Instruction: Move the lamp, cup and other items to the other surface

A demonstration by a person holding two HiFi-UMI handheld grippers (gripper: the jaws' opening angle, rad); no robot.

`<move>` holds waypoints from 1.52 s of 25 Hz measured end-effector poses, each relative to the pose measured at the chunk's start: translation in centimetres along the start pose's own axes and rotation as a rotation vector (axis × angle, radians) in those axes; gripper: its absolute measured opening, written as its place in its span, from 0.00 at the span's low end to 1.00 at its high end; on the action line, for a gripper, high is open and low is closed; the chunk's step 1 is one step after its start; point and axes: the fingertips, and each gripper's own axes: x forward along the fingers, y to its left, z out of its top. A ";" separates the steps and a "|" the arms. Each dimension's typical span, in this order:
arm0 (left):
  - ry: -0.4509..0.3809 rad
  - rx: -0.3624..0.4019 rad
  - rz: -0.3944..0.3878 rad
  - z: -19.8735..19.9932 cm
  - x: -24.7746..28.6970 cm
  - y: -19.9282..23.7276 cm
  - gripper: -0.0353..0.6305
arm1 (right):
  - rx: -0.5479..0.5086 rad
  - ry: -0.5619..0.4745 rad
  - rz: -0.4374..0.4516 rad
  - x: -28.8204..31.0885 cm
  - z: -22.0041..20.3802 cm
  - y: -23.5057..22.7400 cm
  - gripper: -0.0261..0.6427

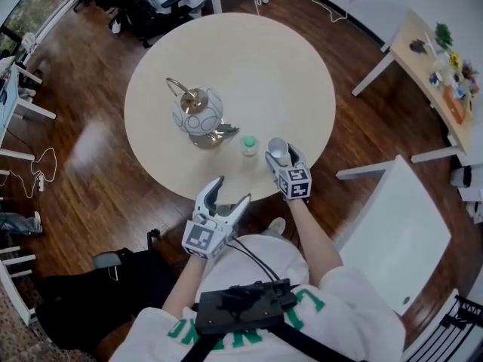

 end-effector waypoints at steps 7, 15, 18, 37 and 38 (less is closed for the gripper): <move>-0.017 0.003 -0.022 1.0 0.3 0.0 0.54 | 0.049 0.064 -0.004 0.8 -2.6 -0.7 0.58; -0.067 0.049 -0.109 2.8 2.2 -1.3 0.54 | 0.084 -0.064 -0.204 -4.8 -0.5 -3.9 0.69; -0.091 0.079 -0.111 3.4 2.9 -0.4 0.54 | 0.128 -0.150 -0.233 -8.3 2.2 -4.0 0.69; -0.253 0.197 -0.010 8.4 2.4 0.6 0.52 | 0.000 -0.499 -0.217 -22.7 17.7 1.8 0.66; -0.257 0.197 0.002 8.5 2.3 0.8 0.52 | -0.014 -0.503 -0.228 -22.9 17.8 1.9 0.66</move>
